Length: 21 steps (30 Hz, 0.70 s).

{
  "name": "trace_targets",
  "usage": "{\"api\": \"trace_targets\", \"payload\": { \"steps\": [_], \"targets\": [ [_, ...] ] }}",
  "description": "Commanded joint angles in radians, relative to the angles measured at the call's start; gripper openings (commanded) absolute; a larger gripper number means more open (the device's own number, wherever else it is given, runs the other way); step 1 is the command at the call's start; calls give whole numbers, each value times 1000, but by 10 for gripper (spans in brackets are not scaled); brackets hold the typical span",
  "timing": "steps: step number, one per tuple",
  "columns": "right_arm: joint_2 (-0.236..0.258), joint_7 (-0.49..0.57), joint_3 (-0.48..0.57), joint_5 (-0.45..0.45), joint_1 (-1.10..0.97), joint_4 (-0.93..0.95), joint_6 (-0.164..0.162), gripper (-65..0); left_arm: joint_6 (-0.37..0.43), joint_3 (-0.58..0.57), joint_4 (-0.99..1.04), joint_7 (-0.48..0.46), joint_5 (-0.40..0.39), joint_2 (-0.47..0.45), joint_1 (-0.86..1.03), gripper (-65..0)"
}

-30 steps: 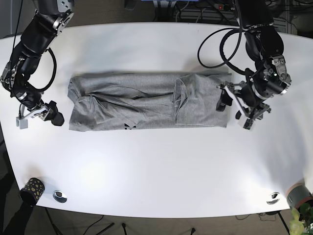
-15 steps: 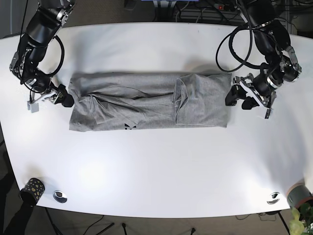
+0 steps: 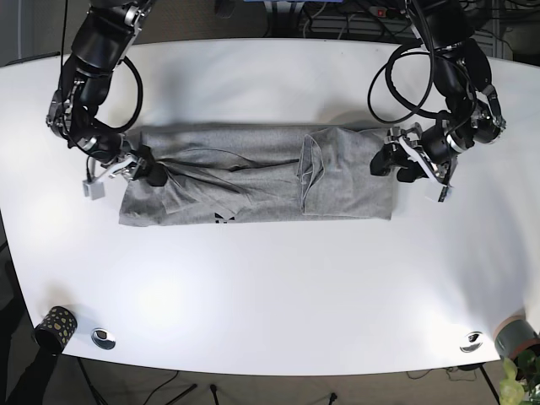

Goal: Fold the T-shirt properly
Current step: 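Grasp both ends of the grey shirt strip with both grippers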

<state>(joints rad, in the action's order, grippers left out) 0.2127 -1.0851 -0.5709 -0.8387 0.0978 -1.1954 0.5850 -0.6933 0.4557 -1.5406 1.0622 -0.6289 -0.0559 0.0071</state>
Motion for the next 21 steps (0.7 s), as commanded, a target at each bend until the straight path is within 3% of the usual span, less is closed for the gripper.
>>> {"api": "trace_targets", "payload": {
  "steps": [1, 4, 6, 8, 12, 17, 21],
  "targets": [
    [4, 9, -5, -9, 16, -21, 3, -243, -5, 2, -56, -18, -26, -12, -9, -265],
    [1, 9, -7, -8, 39, -21, 3, -247, -5, 1, -84, -18, -26, -12, -8, -265],
    [1, 9, -7, -8, 44, -21, 3, -295, -5, -18, -82, -18, -21, -19, -9, -265],
    [8, 12, -7, -8, 46, -21, 3, -371, -5, -36, -53, -18, -12, -22, -14, -265],
    [14, 33, -4, -8, 50, -24, 5, -631, -5, -82, 50, -20, 50, -43, -29, -265],
    [52, 33, -2, -8, 50, -67, 13, -650, -5, -108, 94, -20, 123, -40, -45, -265],
    [67, 32, -2, 12, 16, -208, 13, -650, -5, -110, 94, -20, 123, -35, -45, -265]
  ]
}}
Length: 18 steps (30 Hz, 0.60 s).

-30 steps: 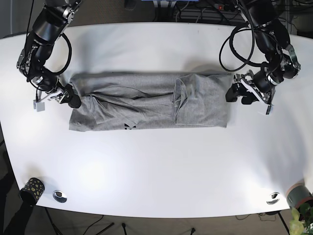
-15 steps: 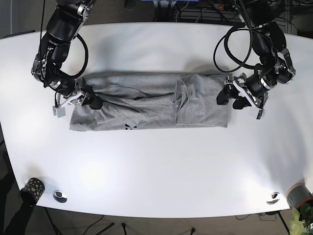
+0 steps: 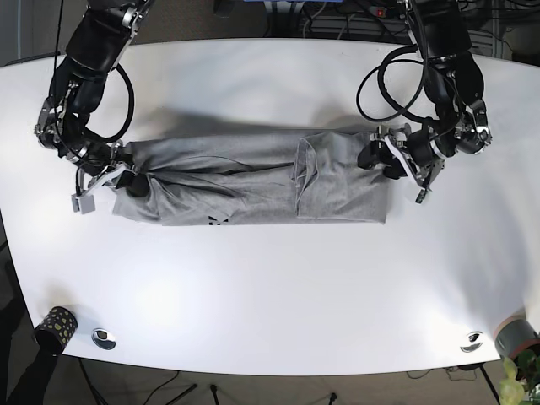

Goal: Fold the T-shirt properly
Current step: 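Grasp both ends of the grey shirt strip with both grippers, then fold the strip ends inward toward each other with both grippers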

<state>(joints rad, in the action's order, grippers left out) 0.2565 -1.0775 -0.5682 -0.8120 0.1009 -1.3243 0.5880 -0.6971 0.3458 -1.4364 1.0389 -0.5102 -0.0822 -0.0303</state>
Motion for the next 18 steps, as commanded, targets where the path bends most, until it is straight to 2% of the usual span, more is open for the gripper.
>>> {"api": "trace_targets", "payload": {
  "steps": [1, 6, 10, 15, 18],
  "targets": [
    [25, 23, -5, -8, 7, -117, 10, -650, -1, 0, -10, 4, 5, -1, -7, -265],
    [30, 16, -5, -14, -65, -292, 13, -650, -1, 0, -5, 4, 9, 48, -7, -265],
    [28, 16, 60, -14, -123, -439, 69, -650, -1, -18, 0, 4, 11, 100, -7, -265],
    [14, 16, 152, -14, -166, -587, 89, -650, -1, -106, 38, 4, 11, 134, -10, -265],
    [-19, 16, 199, -14, -171, -616, 109, -650, -1, -130, 49, -2, 11, 155, -10, -265]
  ]
}}
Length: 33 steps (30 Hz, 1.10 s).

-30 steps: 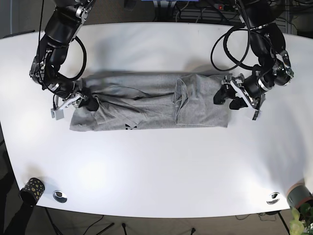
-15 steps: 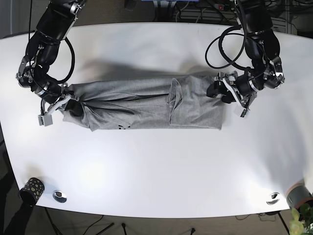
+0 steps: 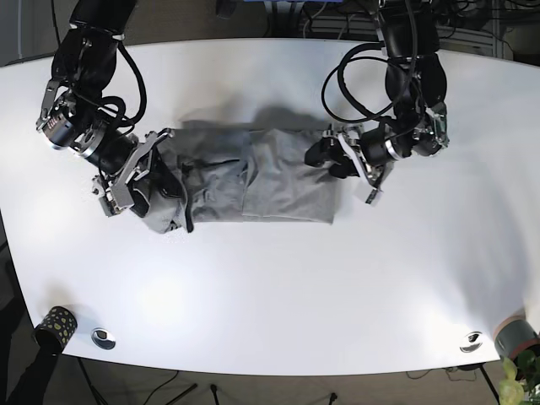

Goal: Fold the T-shirt properly
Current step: 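Fold the strip ends inward toward each other with both grippers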

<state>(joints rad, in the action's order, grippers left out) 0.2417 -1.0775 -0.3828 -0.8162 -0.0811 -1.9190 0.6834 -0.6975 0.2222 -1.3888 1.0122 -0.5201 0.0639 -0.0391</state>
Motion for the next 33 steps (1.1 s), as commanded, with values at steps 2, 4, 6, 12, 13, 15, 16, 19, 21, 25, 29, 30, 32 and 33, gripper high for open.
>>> {"api": "trace_targets", "payload": {
  "steps": [2, 4, 6, 12, 13, 15, 16, 19, 21, 25, 29, 30, 32, 33],
  "targets": [
    [-18, 16, 41, -10, 13, -21, 15, -650, -1, -10, 1, 3, 21, 21, -2, -265],
    [-37, 16, 80, -10, 30, -18, 15, -650, -1, -31, 6, -11, 21, 26, -2, -265],
    [-54, 16, 117, -10, 36, -14, 15, -650, 0, -57, 9, -13, 21, 21, -2, -265],
    [-127, 18, 193, -1, 80, 31, 15, -650, 0, -77, 9, -13, 21, 24, 0, -265],
    [-137, 18, 199, -1, 85, 48, 15, -650, 0, -77, 9, -13, 21, 24, 0, -265],
    [-157, 18, 213, -1, 102, 82, 15, -650, 0, -77, 9, -14, 21, 24, 0, -265],
    [-161, 18, 221, -1, 108, 92, 15, -650, 0, -77, 9, -20, 21, 24, 0, -265],
    [-176, 18, 247, 1, 114, 126, 15, -650, 0, -77, 7, -25, 19, 24, 2, -265],
    [-178, 18, 261, 1, 125, 143, 15, -650, 0, -77, 7, -25, 19, 24, 2, -265],
    [-178, 23, 308, 1, 145, 192, 15, -650, 0, -77, 7, -25, 18, 24, 3, -265],
    [-183, 24, 330, 56, 191, 241, 15, -617, 0, -77, 7, -25, 16, 24, 3, -265],
    [-192, 26, 333, 74, 197, 244, 15, -582, 0, -77, 7, -25, 16, 26, 3, -265],
    [-218, 44, 333, 136, 206, 244, 15, -463, 0, -77, 7, -25, 16, 26, 3, -265],
    [-226, 52, 334, 166, 208, 244, 15, -401, 0, -77, 7, -26, 16, 26, 3, -265]
  ]
}}
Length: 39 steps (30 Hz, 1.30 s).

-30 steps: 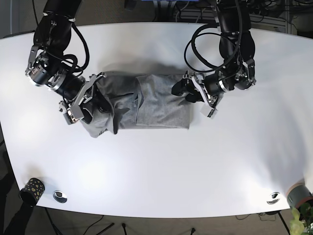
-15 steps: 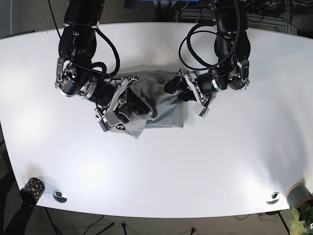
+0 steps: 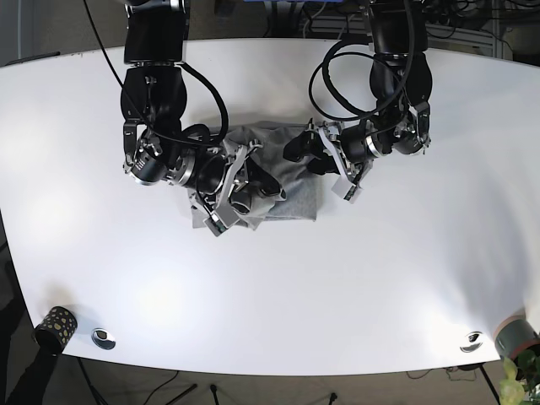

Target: Fold the T-shirt properly

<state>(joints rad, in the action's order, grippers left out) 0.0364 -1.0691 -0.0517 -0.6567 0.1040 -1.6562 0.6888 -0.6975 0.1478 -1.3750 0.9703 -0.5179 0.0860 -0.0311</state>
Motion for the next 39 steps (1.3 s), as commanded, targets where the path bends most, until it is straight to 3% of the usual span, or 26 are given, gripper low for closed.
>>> {"api": "trace_targets", "payload": {
  "steps": [1, 4, 6, 11, 19, 25, 32, 39],
  "targets": [
    [-25, 51, 5, 30, 24, -19, 9, -357, 0, -3, -7, 16, 14, 4, -5, -265],
    [-49, 57, 16, 102, 27, -25, 9, -182, 0, -3, -13, 16, 12, 4, -5, -265],
    [-49, 57, 45, 119, 32, -39, 9, -138, -1, -3, -13, 16, 12, 4, -8, -265],
    [-22, 57, 105, 117, 16, -135, 9, -165, -1, -3, -16, 16, 11, 4, -11, -265],
    [-10, 56, -37, 101, -19, -192, 9, -176, -1, 3, -192, 16, 11, -4, -7, -265],
    [44, 40, -63, 19, -33, -155, 9, -176, -1, 102, -353, 45, 11, -48, 15, -265],
    [46, 40, -58, 7, -48, -48, 9, -176, -1, 206, -479, 95, -15, -210, 87, -265],
    [36, 40, -56, -2, -51, -22, 9, -176, -1, 246, -493, 97, -150, -346, 182, -265]
  ]
}}
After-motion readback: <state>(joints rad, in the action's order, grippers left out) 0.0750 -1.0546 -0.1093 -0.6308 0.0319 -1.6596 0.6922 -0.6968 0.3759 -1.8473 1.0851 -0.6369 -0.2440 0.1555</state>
